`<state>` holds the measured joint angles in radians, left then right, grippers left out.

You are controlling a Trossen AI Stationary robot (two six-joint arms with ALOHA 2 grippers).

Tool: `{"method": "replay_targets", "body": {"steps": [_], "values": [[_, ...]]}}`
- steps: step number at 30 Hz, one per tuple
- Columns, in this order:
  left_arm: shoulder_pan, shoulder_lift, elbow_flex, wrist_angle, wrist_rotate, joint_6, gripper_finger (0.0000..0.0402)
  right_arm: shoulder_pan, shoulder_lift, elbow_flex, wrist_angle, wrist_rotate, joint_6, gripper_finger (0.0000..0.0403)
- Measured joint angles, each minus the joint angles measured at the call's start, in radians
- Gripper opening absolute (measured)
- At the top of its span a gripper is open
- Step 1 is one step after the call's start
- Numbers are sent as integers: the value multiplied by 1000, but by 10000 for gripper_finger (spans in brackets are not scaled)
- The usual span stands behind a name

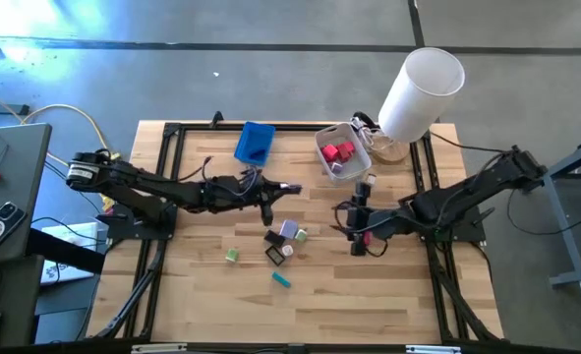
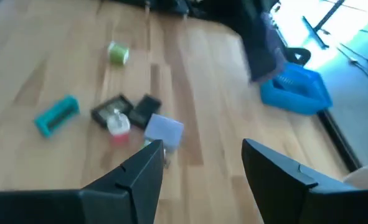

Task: Pick & Place Office items
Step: Put the dark blue digital timer into the blue bin

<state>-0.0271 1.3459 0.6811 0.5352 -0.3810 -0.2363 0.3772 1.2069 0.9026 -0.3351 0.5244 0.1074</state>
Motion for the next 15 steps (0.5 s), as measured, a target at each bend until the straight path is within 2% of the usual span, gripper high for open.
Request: {"method": "replay_targets", "body": {"steps": [2, 6, 15], "values": [[32, -27, -2, -78, -51, 0, 56, -9, -5, -64, 119, -30, -5, 205], [113, -46, -3, -182, -153, 3, 56, -41, -10, -171, 236, -91, -7, 205], [360, -17, -2, -264, -155, -64, 56, -98, -9, -290, 553, -266, -47, 205]]}}
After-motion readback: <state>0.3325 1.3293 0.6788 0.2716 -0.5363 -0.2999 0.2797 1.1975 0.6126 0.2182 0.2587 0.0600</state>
